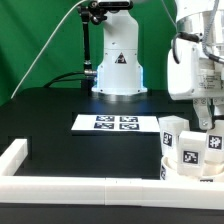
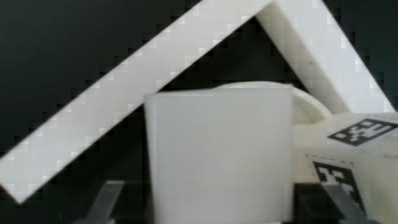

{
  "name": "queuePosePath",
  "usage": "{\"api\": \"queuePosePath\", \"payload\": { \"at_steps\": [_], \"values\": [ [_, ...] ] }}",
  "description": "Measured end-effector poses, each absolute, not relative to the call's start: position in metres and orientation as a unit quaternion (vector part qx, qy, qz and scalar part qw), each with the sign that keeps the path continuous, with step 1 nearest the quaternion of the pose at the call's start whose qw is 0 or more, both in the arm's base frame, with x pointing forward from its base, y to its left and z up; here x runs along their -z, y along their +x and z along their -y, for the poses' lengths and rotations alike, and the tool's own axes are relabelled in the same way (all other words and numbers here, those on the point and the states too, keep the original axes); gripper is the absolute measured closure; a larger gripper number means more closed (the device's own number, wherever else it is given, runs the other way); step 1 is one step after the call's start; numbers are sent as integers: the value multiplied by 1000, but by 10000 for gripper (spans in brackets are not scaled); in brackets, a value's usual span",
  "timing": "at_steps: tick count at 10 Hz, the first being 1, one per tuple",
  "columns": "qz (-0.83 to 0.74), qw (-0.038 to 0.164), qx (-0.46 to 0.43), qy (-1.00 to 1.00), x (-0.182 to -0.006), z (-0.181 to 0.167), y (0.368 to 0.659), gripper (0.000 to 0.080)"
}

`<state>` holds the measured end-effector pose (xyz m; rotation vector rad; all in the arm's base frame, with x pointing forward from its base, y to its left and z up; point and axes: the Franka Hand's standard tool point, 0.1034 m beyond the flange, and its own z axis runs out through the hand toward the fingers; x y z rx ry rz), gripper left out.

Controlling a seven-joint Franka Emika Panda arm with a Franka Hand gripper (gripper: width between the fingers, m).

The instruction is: Assemble stool

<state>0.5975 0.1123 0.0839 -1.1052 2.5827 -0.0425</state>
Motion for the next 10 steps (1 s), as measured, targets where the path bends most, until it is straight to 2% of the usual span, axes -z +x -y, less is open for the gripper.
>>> {"api": "queuePosePath", "payload": {
  "at_steps": [1, 2, 3, 4, 5, 6, 10],
  "values": [
    [-910, 167, 12, -378, -84, -113, 597, 463],
    [-908, 166, 12, -383, -83, -114, 597, 379],
    [-905, 165, 13, -393, -83, -114, 597, 237],
    [-893, 152, 3, -424, -86, -120, 598, 237],
    [-882, 152, 3, -447, -95, -124, 604, 169],
    [-880, 156, 3, -448, -99, -127, 606, 169],
    [-811, 151, 26, -564, -96, -125, 605, 151]
  ]
}}
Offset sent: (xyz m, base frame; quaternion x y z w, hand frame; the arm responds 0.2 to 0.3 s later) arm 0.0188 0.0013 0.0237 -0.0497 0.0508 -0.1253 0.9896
